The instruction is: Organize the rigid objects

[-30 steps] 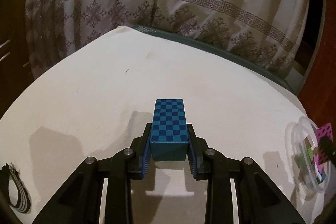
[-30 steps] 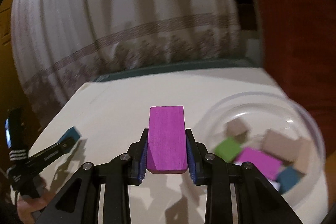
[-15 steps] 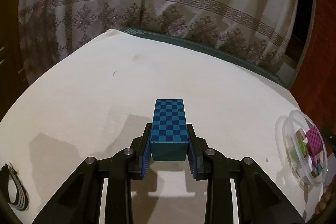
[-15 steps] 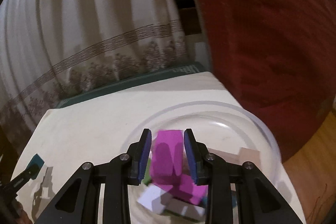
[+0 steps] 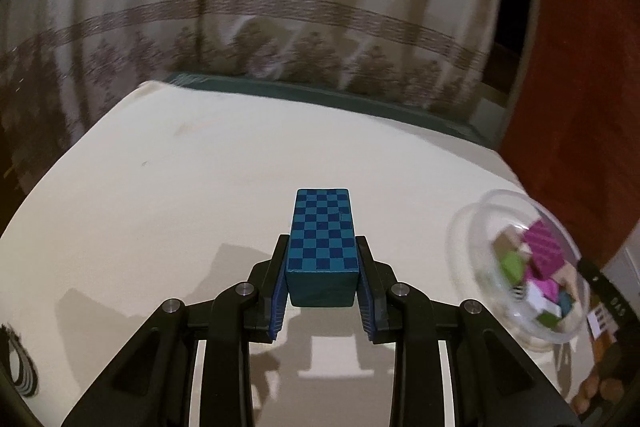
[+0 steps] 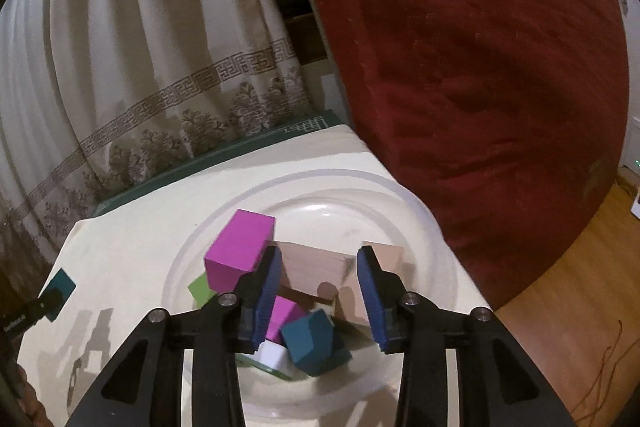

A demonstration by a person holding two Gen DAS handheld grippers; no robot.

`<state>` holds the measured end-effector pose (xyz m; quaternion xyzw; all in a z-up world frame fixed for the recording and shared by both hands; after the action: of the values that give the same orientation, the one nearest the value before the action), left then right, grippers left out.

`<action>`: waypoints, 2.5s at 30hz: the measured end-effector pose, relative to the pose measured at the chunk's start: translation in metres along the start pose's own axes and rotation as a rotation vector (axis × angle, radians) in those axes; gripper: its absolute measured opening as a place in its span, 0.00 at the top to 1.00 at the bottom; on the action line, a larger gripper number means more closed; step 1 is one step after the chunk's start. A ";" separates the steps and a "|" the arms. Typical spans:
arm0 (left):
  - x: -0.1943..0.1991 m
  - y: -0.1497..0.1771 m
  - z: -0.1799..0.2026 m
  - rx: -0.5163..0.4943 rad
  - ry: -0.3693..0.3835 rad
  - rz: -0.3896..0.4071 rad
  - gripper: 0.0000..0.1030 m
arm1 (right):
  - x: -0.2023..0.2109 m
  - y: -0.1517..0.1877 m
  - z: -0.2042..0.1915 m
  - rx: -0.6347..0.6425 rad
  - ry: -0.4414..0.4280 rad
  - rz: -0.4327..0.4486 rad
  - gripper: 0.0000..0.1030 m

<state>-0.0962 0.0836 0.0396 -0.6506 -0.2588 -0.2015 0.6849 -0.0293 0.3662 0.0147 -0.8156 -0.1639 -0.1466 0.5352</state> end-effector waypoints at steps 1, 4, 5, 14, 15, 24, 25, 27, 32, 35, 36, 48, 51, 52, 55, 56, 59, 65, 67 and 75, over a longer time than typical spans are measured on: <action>0.002 -0.002 0.006 -0.008 0.015 0.000 0.70 | 0.001 0.001 0.002 -0.002 -0.001 0.002 0.60; 0.011 -0.007 0.032 -0.044 0.061 0.010 0.70 | 0.004 0.002 0.005 -0.012 -0.010 0.008 0.60; 0.014 -0.009 0.040 -0.053 0.074 0.013 0.70 | 0.002 0.002 0.005 -0.017 -0.015 0.008 0.60; 0.028 -0.018 0.103 -0.135 0.172 0.024 0.70 | 0.007 0.002 0.006 -0.016 -0.034 0.033 0.59; 0.029 -0.018 0.108 -0.143 0.177 0.026 0.71 | 0.007 0.002 0.006 -0.018 -0.034 0.035 0.59; 0.034 -0.024 0.152 -0.215 0.218 0.056 0.70 | 0.010 -0.002 0.009 -0.038 -0.032 0.054 0.56; 0.034 -0.025 0.157 -0.223 0.225 0.058 0.70 | 0.010 -0.002 0.010 -0.040 -0.030 0.057 0.56; 0.035 -0.025 0.167 -0.243 0.241 0.064 0.70 | 0.011 -0.002 0.012 -0.048 -0.027 0.064 0.55; 0.030 -0.024 0.187 -0.277 0.278 0.060 0.70 | 0.012 -0.003 0.016 -0.060 -0.014 0.074 0.55; 0.023 -0.022 0.199 -0.291 0.345 0.015 0.69 | 0.014 -0.003 0.015 -0.054 -0.007 0.081 0.54; 0.020 -0.021 0.200 -0.288 0.348 0.002 0.67 | 0.014 -0.003 0.015 -0.049 -0.002 0.083 0.52; 0.018 -0.005 0.155 -0.243 0.166 0.029 0.09 | 0.018 -0.004 0.017 -0.037 0.039 0.097 0.23; 0.019 0.004 0.142 -0.247 0.116 0.016 0.05 | 0.020 -0.001 0.016 -0.031 0.033 0.086 0.09; 0.020 0.006 0.139 -0.251 0.106 0.012 0.05 | 0.020 0.000 0.015 -0.030 0.030 0.078 0.03; 0.022 0.014 0.132 -0.272 0.059 0.001 0.05 | 0.022 0.007 0.012 -0.016 0.021 0.033 0.00; 0.024 0.018 0.130 -0.281 0.047 0.001 0.05 | 0.024 0.010 0.011 -0.006 0.024 0.009 0.00; 0.028 0.027 0.126 -0.292 0.027 -0.014 0.04 | 0.030 0.020 0.008 0.022 0.037 -0.046 0.00; 0.051 0.025 0.123 -0.295 0.041 0.014 0.03 | 0.053 0.021 0.001 0.075 0.102 -0.068 0.00; 0.062 0.020 0.122 -0.285 0.059 0.028 0.02 | 0.063 0.014 -0.005 0.094 0.122 -0.050 0.00; 0.094 0.002 0.116 -0.244 0.144 0.056 0.00 | 0.092 -0.002 -0.032 0.182 0.128 0.007 0.00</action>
<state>-0.0321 0.2052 0.0980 -0.7198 -0.1642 -0.2585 0.6229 0.0508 0.3474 0.0667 -0.7531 -0.1390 -0.1810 0.6171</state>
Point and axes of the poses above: each gripper's, at about its wrist camera, not at the fingertips, and x roughly against the way its jaws point, z to its right, y to its underside, the point moved 4 cm from there along -x, roughly the way its jaws point, and after that the axes turned 15 degrees about -y, right-handed, at the moved point
